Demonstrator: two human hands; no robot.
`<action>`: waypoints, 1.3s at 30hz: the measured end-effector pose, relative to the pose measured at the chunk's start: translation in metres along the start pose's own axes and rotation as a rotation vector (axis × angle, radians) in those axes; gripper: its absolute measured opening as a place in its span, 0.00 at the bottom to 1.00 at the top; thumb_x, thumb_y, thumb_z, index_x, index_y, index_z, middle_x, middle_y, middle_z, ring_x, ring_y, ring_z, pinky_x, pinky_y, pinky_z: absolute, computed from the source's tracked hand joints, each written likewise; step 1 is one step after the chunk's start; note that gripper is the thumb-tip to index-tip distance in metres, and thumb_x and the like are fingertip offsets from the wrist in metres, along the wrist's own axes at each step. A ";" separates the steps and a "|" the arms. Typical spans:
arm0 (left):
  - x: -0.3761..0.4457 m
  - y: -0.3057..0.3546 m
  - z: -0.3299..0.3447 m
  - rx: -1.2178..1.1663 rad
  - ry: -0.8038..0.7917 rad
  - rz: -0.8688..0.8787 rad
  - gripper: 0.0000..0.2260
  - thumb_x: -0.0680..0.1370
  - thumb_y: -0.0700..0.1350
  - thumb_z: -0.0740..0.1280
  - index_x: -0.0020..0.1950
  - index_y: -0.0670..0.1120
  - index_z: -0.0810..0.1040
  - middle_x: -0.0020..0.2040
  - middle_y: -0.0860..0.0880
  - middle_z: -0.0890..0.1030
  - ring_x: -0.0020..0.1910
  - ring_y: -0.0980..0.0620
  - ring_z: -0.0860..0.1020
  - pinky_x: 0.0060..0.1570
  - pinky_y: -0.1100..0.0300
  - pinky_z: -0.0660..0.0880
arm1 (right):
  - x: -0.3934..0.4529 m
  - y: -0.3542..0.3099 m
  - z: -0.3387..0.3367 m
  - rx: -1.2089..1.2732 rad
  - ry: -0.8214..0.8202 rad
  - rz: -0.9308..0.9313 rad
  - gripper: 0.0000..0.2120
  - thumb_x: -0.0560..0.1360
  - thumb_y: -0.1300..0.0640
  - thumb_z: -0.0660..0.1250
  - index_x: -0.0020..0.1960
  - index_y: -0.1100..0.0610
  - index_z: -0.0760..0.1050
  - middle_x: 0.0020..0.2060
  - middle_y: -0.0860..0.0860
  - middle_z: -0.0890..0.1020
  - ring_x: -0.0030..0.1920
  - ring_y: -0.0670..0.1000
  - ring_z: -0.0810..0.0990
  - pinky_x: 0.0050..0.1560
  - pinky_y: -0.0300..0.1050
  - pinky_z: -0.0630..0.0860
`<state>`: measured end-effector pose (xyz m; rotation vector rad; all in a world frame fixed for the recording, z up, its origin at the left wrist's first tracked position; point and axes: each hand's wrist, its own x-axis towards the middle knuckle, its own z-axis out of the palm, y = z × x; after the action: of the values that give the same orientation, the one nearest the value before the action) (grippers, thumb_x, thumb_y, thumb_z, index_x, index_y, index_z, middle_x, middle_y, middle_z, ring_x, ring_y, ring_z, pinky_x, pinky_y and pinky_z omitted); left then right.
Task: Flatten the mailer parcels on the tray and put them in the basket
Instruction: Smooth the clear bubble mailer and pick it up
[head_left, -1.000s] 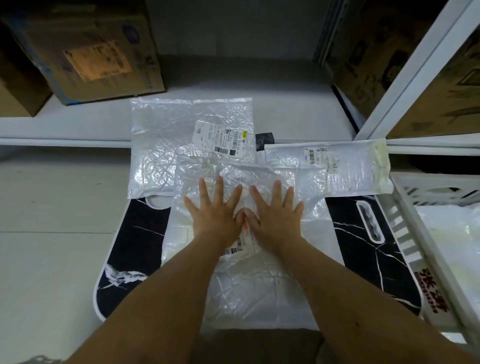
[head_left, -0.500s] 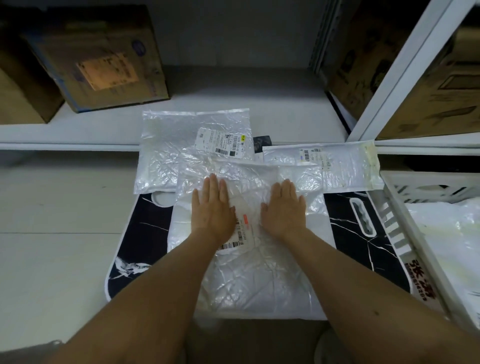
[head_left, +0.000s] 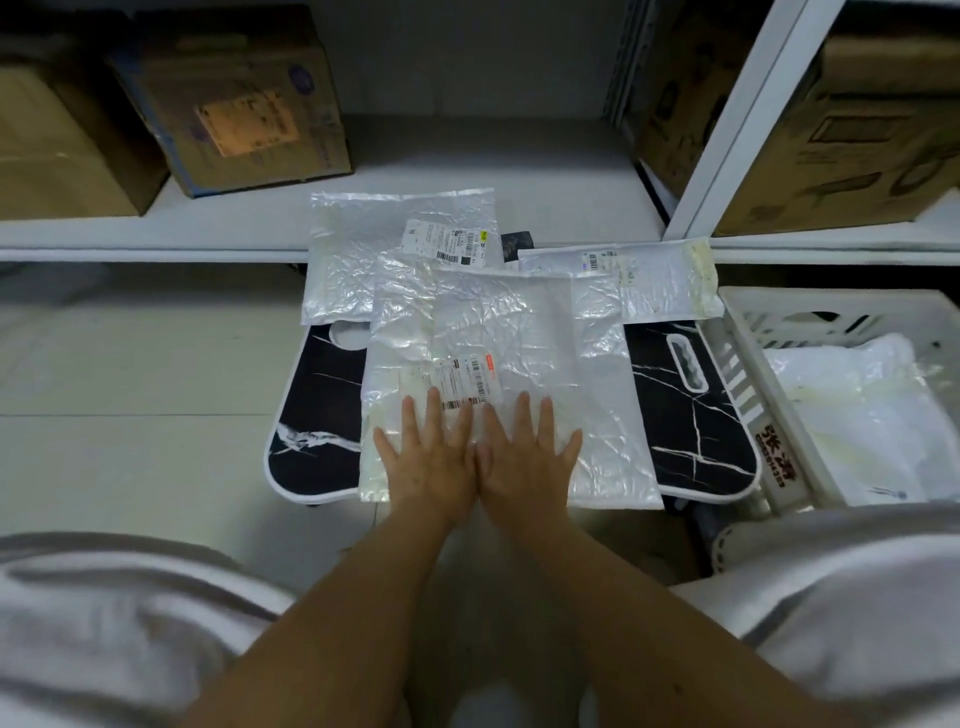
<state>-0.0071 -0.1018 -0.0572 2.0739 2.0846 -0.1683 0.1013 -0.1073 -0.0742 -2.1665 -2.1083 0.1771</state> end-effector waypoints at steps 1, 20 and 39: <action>-0.003 -0.002 0.005 0.003 -0.013 0.016 0.24 0.81 0.58 0.40 0.77 0.59 0.38 0.77 0.48 0.34 0.75 0.41 0.34 0.70 0.33 0.41 | -0.004 0.003 0.006 -0.013 -0.034 -0.016 0.24 0.79 0.40 0.48 0.72 0.45 0.66 0.73 0.58 0.67 0.74 0.65 0.61 0.66 0.75 0.58; 0.009 -0.001 0.006 0.003 0.003 -0.122 0.36 0.78 0.67 0.42 0.78 0.45 0.41 0.79 0.45 0.44 0.76 0.45 0.51 0.67 0.38 0.59 | -0.001 0.045 0.009 -0.026 -0.084 0.034 0.33 0.77 0.35 0.36 0.79 0.47 0.45 0.78 0.60 0.44 0.77 0.61 0.41 0.75 0.59 0.44; 0.077 -0.012 -0.008 0.099 0.070 0.018 0.39 0.74 0.72 0.44 0.78 0.49 0.52 0.76 0.48 0.58 0.70 0.41 0.60 0.62 0.44 0.63 | 0.084 0.059 -0.006 -0.097 0.009 -0.035 0.27 0.78 0.38 0.48 0.73 0.48 0.61 0.64 0.50 0.72 0.62 0.55 0.70 0.60 0.56 0.66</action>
<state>-0.0193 -0.0247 -0.0672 2.1840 2.1384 -0.2030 0.1627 -0.0252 -0.0779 -2.1764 -2.1912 0.0634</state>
